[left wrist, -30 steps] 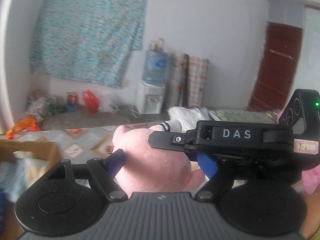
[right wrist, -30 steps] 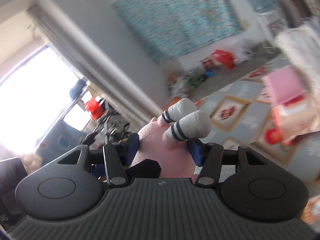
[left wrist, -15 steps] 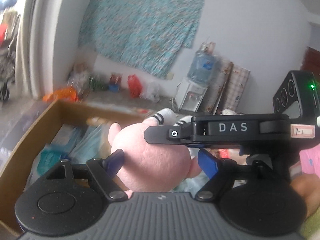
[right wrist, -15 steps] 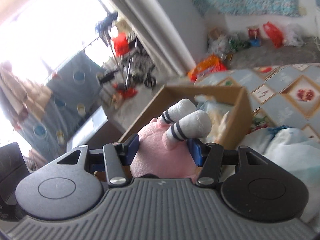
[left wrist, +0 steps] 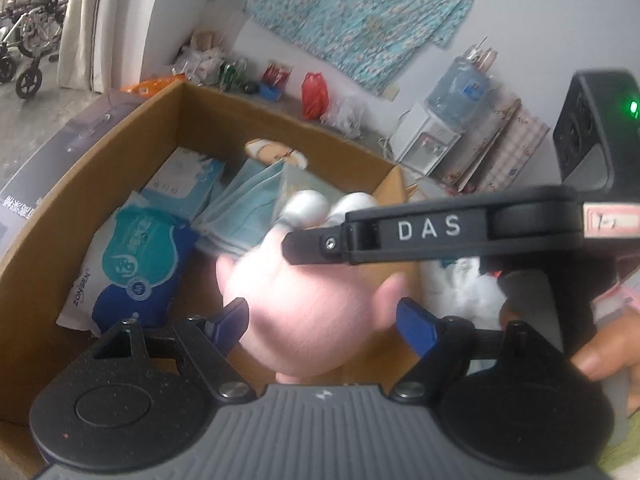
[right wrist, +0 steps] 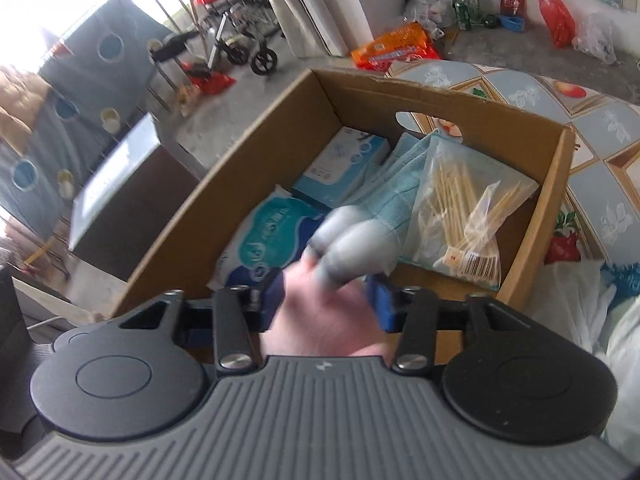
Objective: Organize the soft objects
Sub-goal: 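Lift the pink plush doll with the right gripper and carry it over the box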
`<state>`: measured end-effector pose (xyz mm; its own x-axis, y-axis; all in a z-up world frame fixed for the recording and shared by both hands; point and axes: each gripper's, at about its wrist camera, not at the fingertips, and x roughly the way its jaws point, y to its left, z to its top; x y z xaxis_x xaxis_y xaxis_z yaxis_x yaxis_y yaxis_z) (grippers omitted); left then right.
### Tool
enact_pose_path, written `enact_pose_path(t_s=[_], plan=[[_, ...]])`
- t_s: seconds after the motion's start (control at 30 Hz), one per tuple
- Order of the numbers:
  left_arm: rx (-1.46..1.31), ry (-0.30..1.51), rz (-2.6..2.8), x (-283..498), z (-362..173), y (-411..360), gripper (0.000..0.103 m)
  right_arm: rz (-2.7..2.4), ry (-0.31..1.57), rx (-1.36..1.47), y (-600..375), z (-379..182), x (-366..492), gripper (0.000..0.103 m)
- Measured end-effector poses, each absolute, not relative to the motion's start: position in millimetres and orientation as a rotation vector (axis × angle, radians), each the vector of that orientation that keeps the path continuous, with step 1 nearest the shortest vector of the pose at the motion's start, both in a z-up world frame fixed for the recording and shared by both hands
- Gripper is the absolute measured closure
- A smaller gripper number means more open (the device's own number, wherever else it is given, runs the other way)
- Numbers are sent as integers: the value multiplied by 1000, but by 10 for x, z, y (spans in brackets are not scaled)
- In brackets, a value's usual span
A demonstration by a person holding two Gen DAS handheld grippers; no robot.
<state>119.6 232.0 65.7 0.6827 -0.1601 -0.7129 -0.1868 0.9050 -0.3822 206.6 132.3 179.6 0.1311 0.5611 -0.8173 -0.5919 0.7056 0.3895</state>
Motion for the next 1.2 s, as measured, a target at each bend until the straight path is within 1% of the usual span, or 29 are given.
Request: enact_pose_path(t_s=[0.03, 0.4, 0.53, 0.63, 0.67, 0.7, 0.8, 0.93, 1.07, 1.2], plan=[[-442, 828, 38, 1204, 629, 2340, 16, 833, 1179, -37, 1373, 1770, 2079, 61], [-480, 817, 78, 1021, 509, 2599, 16, 809, 1268, -66, 1623, 1245, 2299, 61], [-479, 792, 87, 897, 560, 2647, 16, 783, 1271, -48, 1627, 1252, 2381, 59], [-450, 755, 81, 760, 644, 2645, 16, 768, 1257, -90, 1636, 1299, 2412, 50], [-435, 741, 82, 701, 677, 2639, 16, 769, 1257, -110, 1648, 1312, 2424, 42], [-421, 728, 86, 638, 708, 2633, 16, 770, 1259, -130, 1662, 1309, 2437, 37], [-402, 685, 91, 429, 797, 2636, 15, 775, 1262, -232, 1721, 1313, 2413, 31], [-401, 634, 98, 123, 870, 2683, 13, 799, 1237, -362, 1775, 1338, 2326, 29], [-405, 595, 146, -152, 907, 2757, 13, 911, 1107, -525, 1780, 1498, 2036, 21], [-400, 560, 197, -387, 941, 2829, 12, 1038, 956, -804, 1817, 1583, 1586, 16]])
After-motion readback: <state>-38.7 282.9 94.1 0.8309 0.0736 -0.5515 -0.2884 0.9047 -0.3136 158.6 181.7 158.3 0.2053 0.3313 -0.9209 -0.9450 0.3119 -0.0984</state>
